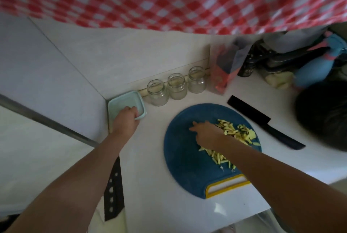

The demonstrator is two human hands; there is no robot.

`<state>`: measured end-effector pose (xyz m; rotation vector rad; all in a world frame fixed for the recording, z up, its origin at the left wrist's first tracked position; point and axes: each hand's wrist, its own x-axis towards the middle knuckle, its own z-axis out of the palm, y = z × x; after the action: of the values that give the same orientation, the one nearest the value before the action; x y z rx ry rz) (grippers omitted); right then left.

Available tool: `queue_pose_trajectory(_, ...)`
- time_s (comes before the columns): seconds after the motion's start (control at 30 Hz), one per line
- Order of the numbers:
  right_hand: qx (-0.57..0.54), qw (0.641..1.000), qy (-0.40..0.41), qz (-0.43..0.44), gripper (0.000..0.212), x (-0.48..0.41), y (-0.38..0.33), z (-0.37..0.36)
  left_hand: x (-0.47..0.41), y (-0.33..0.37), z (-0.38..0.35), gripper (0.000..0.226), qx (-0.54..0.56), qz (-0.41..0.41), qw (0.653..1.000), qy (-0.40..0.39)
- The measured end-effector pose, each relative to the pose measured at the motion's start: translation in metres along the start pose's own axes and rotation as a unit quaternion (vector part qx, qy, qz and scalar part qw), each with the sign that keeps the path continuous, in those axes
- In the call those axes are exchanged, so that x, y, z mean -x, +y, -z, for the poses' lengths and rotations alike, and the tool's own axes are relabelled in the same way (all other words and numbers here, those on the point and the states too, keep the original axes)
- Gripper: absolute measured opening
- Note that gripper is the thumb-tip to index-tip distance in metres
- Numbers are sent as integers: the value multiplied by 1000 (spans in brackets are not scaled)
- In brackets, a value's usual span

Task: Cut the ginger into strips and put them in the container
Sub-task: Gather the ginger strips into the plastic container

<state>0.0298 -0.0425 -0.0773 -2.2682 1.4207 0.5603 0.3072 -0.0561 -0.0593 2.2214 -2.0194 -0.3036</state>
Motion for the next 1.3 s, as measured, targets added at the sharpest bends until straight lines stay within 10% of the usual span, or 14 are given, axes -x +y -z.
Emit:
queue_pose_trajectory(0.37, -122, 992, 29, -8, 46, 9, -6, 7, 30, 38, 13, 11, 84, -13, 996, 17)
queue_pose_trajectory(0.53, -401, 909, 110, 7, 68, 42, -21, 9, 65, 80, 35, 14, 116, -25, 993, -8)
queue_pose_trajectory(0.8, -235, 957, 147, 81, 84, 85, -8, -19, 128, 113, -4, 17, 38, -179, 977, -111)
queue_pose_trajectory(0.97, -275, 944, 160, 89, 61, 87, -7, -31, 133, 107, -3, 63, 110, -180, 966, -149)
queue_pose_trajectory(1.1, -313, 936, 147, 70, 56, 86, -11, -34, 120, 87, 8, 120, -41, -152, 969, -190)
queue_pose_trajectory(1.3, -397, 908, 132, -16, 45, 78, -24, -38, 109, 84, -5, 143, -64, -69, 959, -266)
